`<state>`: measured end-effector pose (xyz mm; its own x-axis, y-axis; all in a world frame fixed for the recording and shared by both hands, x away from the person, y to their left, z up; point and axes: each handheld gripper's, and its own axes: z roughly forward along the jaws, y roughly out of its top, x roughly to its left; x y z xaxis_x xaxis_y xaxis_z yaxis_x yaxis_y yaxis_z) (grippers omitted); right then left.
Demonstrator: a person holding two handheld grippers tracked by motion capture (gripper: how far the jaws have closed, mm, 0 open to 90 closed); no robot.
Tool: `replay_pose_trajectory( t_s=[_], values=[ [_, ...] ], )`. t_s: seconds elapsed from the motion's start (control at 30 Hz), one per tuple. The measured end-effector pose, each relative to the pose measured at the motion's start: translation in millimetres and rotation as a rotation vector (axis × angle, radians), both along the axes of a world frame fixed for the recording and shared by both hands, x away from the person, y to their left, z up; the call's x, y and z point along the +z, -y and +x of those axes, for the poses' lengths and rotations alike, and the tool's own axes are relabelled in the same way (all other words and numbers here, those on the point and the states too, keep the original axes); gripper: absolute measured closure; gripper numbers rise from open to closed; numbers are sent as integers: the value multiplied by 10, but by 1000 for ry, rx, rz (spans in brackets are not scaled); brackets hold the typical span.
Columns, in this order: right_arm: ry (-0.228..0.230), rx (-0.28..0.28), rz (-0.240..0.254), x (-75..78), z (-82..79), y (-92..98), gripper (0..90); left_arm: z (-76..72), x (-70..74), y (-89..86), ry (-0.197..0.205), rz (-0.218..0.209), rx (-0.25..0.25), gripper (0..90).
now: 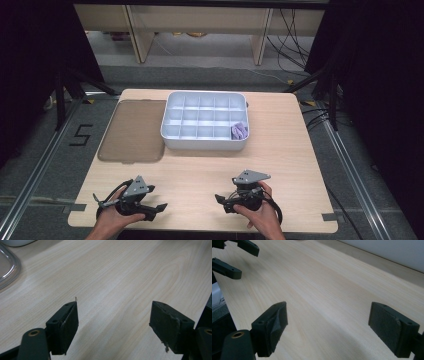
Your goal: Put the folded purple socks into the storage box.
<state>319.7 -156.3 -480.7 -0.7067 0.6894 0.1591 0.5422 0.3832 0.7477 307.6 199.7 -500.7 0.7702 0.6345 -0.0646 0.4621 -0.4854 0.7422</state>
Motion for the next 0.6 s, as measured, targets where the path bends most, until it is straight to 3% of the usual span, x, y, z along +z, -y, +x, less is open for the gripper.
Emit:
replay_pose_trajectory(
  t_s=[0.07, 0.23, 0.3, 0.33, 0.6],
  values=[
    [22, 6, -1, -17, -7, -2, 164, -1, 1, 2, 1, -1, 0, 223],
    [8, 24, -14, -57, -44, -16, 164, -5, -9, 15, -1, -10, 3, 216],
    [11, 25, -16, -66, -47, -18, 164, 0, -6, 8, 2, 6, -1, 212],
    [6, 22, -19, -80, -56, -23, 164, -11, -11, 18, -13, -6, 3, 211],
    [-11, 54, -5, -115, -55, -17, 164, -6, -8, 14, 7, 7, -11, 201]
  ],
)
